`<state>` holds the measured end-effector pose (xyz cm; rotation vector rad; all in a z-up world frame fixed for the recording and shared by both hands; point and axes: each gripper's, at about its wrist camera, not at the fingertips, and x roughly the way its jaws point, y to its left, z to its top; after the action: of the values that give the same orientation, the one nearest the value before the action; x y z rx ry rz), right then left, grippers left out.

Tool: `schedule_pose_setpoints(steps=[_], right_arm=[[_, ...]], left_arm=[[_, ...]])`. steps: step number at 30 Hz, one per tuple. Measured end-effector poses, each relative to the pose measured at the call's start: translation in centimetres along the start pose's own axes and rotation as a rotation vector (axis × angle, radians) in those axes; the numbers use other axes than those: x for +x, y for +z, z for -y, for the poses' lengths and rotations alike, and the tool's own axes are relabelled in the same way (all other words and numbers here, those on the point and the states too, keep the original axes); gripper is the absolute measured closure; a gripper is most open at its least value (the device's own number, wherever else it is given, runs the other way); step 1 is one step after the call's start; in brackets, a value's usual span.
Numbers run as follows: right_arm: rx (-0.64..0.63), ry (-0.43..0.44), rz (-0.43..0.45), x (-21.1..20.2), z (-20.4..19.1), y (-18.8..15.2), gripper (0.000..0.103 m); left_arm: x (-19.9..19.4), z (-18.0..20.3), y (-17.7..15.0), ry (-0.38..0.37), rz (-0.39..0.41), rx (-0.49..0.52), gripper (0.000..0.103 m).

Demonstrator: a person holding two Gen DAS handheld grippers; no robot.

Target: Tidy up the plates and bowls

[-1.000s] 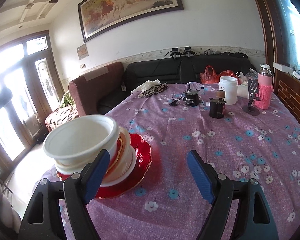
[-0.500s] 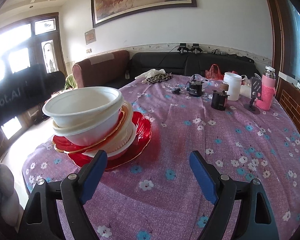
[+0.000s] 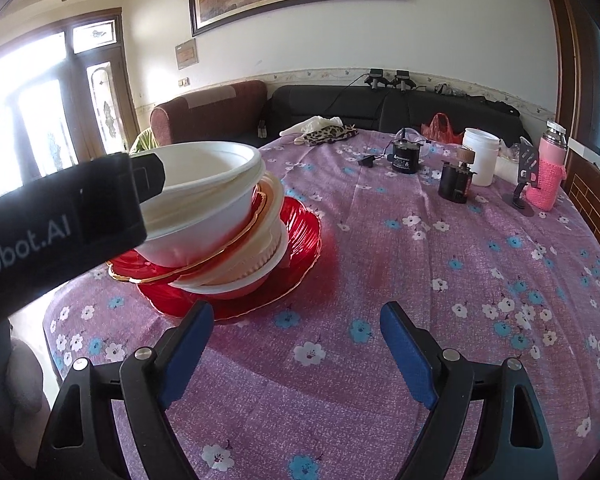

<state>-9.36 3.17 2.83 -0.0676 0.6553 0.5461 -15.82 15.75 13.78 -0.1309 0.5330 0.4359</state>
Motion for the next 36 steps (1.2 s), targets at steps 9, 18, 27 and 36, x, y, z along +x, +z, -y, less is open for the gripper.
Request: schedule_pose_setpoints(steps=[9,18,27,36], right_arm=[[-0.033,0.002,-0.036,1.2,-1.6,-0.1,0.014],[-0.028,-0.004,-0.055,1.8,-2.0,-0.1,0.014],[-0.042,-0.007,-0.061,2.0,-2.6,0.0,0.014],[-0.046,-0.004,-0.060,1.7,-2.8,-0.1,0.014]], left_arm=[[1.2,-1.4,-0.2,-0.024,-0.043,-0.027,0.000],[1.7,-2.0,-0.2,-0.045,-0.060,-0.037,0.000],[1.8,-2.3,-0.3,-0.054,-0.061,-0.045,0.000],[0.8,-2.6,0.1,-0.048,-0.036,-0.054,0.000]])
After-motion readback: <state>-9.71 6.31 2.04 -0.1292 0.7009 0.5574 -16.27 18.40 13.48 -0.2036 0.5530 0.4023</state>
